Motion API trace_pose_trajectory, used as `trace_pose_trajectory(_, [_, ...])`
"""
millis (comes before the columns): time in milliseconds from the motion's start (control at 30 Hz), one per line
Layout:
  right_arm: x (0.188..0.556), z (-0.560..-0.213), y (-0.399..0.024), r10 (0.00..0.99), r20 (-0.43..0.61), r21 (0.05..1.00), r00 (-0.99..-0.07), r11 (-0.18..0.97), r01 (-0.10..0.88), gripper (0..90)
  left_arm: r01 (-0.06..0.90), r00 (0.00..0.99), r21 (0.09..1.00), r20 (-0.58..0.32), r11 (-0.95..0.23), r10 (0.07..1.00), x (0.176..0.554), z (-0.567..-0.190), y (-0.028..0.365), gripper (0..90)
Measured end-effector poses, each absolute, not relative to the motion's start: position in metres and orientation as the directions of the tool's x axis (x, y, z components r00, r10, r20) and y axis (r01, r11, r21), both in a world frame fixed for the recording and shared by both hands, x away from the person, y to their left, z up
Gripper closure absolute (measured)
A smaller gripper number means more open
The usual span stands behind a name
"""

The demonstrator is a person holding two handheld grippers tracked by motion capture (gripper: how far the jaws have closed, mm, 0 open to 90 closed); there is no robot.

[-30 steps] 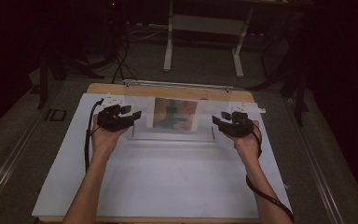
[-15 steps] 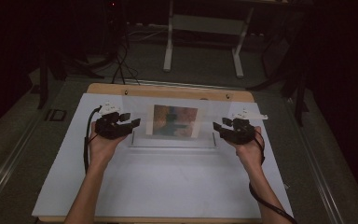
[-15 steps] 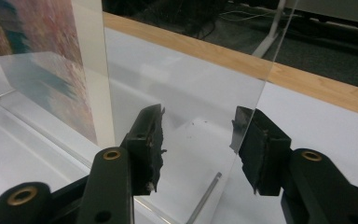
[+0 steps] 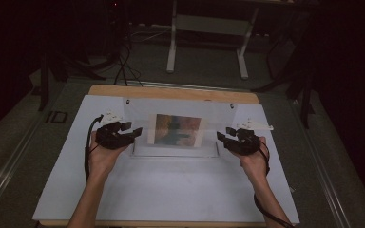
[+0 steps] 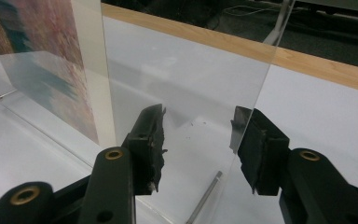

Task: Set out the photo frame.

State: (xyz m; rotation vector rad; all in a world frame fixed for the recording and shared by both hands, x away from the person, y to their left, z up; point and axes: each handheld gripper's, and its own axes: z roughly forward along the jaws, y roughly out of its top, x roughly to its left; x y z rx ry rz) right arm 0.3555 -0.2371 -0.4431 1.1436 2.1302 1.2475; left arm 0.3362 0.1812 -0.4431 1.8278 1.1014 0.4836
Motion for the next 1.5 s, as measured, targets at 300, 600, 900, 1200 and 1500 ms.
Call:
trace_pose_trajectory(300, [0.349,-0.443,-0.235,0.818,0.039,0.855,-0.574,0.270,0.443,53.3,0.490,0.522,0.857,-0.143,-0.158,0.841,0.332,-0.451,0.184,48.2])
trace_pose_trajectory(600, [0.347,-0.447,-0.237,0.817,0.053,0.855,-0.574,0.260,0.448,53.3,0.490,0.525,0.856,-0.138,-0.166,0.840,0.330,-0.452,0.183,48.1])
trace_pose_trajectory(900, [0.341,-0.448,-0.235,0.824,0.044,0.859,-0.564,0.257,0.443,53.3,0.485,0.537,0.860,-0.152,-0.157,0.830,0.332,-0.454,0.186,47.8])
trace_pose_trajectory(1200, [0.340,-0.450,-0.237,0.814,0.059,0.862,-0.578,0.251,0.441,53.8,0.489,0.534,0.860,-0.162,-0.147,0.829,0.330,-0.454,0.186,47.7])
trace_pose_trajectory(1500, [0.340,-0.454,-0.240,0.811,0.073,0.871,-0.581,0.232,0.433,53.6,0.497,0.531,0.852,-0.147,-0.166,0.834,0.328,-0.452,0.184,47.3])
